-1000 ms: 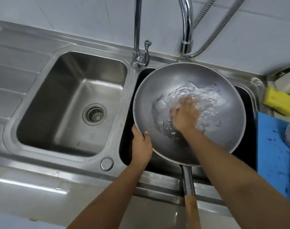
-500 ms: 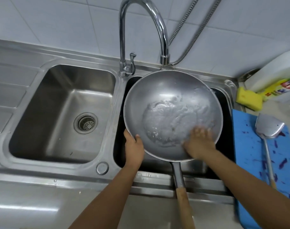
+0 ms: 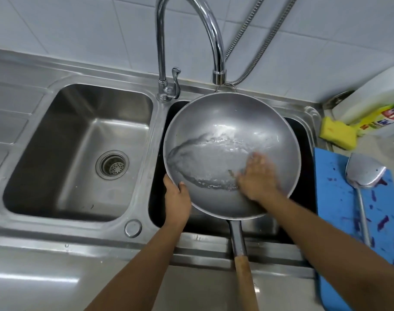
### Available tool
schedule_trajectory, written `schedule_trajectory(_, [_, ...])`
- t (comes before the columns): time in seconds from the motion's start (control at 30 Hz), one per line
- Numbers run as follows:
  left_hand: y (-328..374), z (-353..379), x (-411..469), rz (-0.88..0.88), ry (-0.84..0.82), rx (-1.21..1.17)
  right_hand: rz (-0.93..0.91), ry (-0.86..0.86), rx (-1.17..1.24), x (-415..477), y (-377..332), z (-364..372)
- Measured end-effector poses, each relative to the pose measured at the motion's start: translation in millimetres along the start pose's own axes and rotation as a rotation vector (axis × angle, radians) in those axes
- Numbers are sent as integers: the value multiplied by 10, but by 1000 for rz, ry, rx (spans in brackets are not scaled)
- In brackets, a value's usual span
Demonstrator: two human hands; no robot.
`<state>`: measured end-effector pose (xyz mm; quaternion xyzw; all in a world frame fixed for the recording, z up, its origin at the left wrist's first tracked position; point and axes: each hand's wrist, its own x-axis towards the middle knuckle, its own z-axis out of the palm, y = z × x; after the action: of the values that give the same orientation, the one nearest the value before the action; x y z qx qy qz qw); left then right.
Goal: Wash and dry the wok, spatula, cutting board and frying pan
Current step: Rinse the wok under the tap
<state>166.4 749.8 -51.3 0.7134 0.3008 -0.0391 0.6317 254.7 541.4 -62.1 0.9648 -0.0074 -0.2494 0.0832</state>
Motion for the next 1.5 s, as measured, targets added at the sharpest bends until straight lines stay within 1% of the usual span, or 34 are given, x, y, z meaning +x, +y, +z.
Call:
schedule_trajectory(0.07, [-3,-2,10,7,2,10,-154,-42,178,-36,-445,151])
schedule_trajectory(0.13, [-13,0,21,1,3,25,-239,-6,284,101,-747,135])
schedule_trajectory(0.2, [-41,5,27,-1,15,35,-268,81,260,406,-853,12])
schedule_trajectory(0.23, [-45,6,28,3,21,37,-247,164,218,584,-851,-75])
schedule_trajectory(0.27, [-49,5,32,5,24,39,-167,243,213,753,-821,-181])
schedule_trajectory(0.33, [-58,9,33,4,31,38,122,333,385,971,-744,-395])
schedule_trajectory(0.37, [-57,9,29,7,33,40,258,338,497,1017,-752,-489])
schedule_trajectory(0.4, [-56,13,27,10,34,47,312,335,573,1031,-817,-556])
schedule_trajectory(0.43, [-52,15,21,9,34,56,268,332,619,1005,-945,-612])
schedule_trajectory(0.47, [-51,16,26,8,37,60,143,354,628,995,-1108,-647])
schedule_trajectory(0.53, [-55,9,28,8,39,63,-208,408,529,941,-1435,-693])
schedule_trajectory(0.57, [-50,6,24,14,38,69,-330,420,452,944,-1519,-689])
schedule_trajectory(0.6, [-48,6,22,18,38,75,-383,446,387,999,-1515,-685])
schedule_trajectory(0.63, [-48,-10,20,17,37,78,-361,472,345,1066,-1445,-689])
schedule_trajectory(0.7, [-58,-4,11,15,32,72,-177,505,301,1207,-1107,-648])
schedule_trajectory(0.77, [-61,4,16,31,37,67,-39,520,192,1309,-649,-600])
schedule_trajectory(0.8, [-63,6,25,32,39,63,12,513,140,1311,-435,-573])
schedule_trajectory(0.87, [-67,16,33,22,43,48,112,477,113,1183,-153,-494])
schedule_trajectory(0.93, [-81,12,30,13,45,36,193,393,145,947,-112,-306])
schedule_trajectory(0.97, [-79,9,26,9,44,31,189,317,167,799,-166,-203])
schedule_trajectory(1.0, [-78,10,20,8,42,27,140,244,174,676,-245,-57])
schedule_trajectory(1.07, [-71,11,15,22,42,29,-40,128,227,420,-500,153])
schedule_trajectory(1.17, [-55,16,13,34,50,38,-256,-27,489,88,-988,174])
schedule_trajectory(1.23, [-56,15,21,54,52,36,-337,-65,599,-63,-1266,74])
schedule_trajectory(1.33, [-48,16,13,86,49,20,-371,-58,602,-115,-1344,10])
schedule_trajectory(1.4, [-59,8,16,72,48,14,-345,-43,509,-101,-1135,67])
schedule_trajectory(1.43, [-68,6,18,63,47,8,-287,-38,458,-94,-975,100])
schedule_trajectory(1.5, [-84,5,18,59,39,-3,-101,-47,354,-91,-631,149])
